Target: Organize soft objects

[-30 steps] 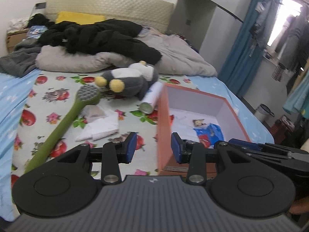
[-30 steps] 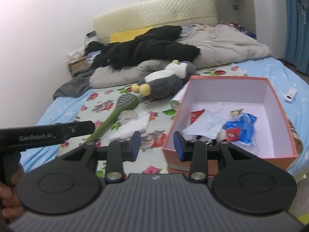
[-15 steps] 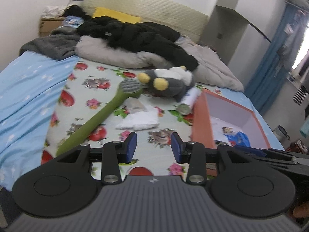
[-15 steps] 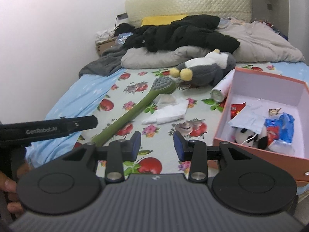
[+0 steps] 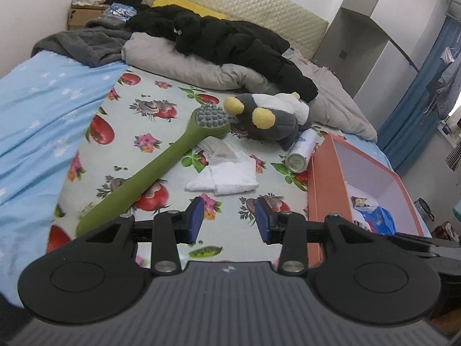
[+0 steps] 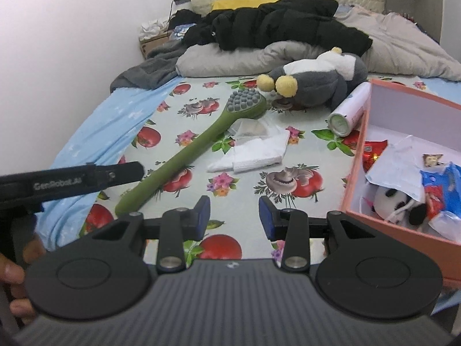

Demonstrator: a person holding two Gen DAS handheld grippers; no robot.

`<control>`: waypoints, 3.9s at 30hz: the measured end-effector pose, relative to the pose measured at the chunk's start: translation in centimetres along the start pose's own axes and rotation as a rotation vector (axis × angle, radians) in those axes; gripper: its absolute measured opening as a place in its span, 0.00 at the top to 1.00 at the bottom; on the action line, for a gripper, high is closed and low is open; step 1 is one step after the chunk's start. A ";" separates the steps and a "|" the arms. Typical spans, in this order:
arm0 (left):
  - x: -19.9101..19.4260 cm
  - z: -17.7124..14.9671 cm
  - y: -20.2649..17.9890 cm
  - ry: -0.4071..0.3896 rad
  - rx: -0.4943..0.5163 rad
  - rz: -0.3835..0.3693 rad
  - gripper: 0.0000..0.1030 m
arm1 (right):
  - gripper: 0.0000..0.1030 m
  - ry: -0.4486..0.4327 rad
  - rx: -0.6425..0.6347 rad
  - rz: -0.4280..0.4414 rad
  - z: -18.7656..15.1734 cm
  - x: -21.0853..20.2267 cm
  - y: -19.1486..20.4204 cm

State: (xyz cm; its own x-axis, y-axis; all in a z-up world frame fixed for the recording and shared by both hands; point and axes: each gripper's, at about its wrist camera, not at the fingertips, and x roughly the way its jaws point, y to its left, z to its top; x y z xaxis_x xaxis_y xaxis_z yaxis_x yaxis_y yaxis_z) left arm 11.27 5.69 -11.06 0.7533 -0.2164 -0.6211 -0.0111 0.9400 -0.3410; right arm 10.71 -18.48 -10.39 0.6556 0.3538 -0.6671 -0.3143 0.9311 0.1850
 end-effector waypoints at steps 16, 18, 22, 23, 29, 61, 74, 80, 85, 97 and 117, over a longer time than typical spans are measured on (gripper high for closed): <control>14.7 3.8 3.5 0.055 -0.047 -0.045 0.57 | 0.61 0.057 -0.002 -0.038 3.0 12.2 -2.4; 16.2 4.5 3.8 0.056 -0.049 -0.053 0.57 | 0.61 0.067 0.007 -0.042 3.3 13.7 -2.8; 19.5 5.6 4.2 0.073 -0.055 -0.064 0.57 | 0.47 0.083 0.014 -0.062 3.8 16.7 -3.7; 20.1 5.7 4.3 0.075 -0.054 -0.066 0.57 | 0.43 0.078 0.016 -0.062 3.9 17.2 -3.9; 24.2 6.3 4.4 0.091 -0.047 -0.062 0.57 | 0.42 0.085 0.021 -0.078 4.5 20.7 -5.0; 20.7 5.0 4.1 0.040 -0.049 -0.004 0.97 | 0.89 0.092 -0.147 -0.141 1.2 17.6 -3.4; 12.6 -0.2 3.0 0.069 -0.052 0.073 0.97 | 0.89 0.111 -0.164 -0.157 -3.2 10.9 -1.3; 10.0 -2.5 2.2 0.096 -0.043 0.104 0.97 | 0.89 0.127 -0.162 -0.158 -4.7 8.1 -0.7; 8.4 -4.3 2.1 0.139 -0.054 0.104 0.97 | 0.89 0.142 -0.135 -0.168 -6.0 6.5 -1.1; 7.9 -8.1 0.3 0.276 -0.021 0.063 0.95 | 0.83 0.174 -0.040 -0.162 -7.8 5.1 -3.2; 8.5 -6.2 0.6 0.308 0.177 0.070 0.30 | 0.37 0.199 -0.140 -0.131 -8.9 9.0 -2.9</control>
State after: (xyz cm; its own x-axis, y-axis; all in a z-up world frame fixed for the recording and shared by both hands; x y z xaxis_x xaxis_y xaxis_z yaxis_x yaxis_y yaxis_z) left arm 13.61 2.78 -20.90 0.5206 -0.1940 -0.8315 0.0788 0.9806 -0.1794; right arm 11.42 -18.78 -23.40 0.5537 0.1942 -0.8098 -0.3368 0.9416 -0.0044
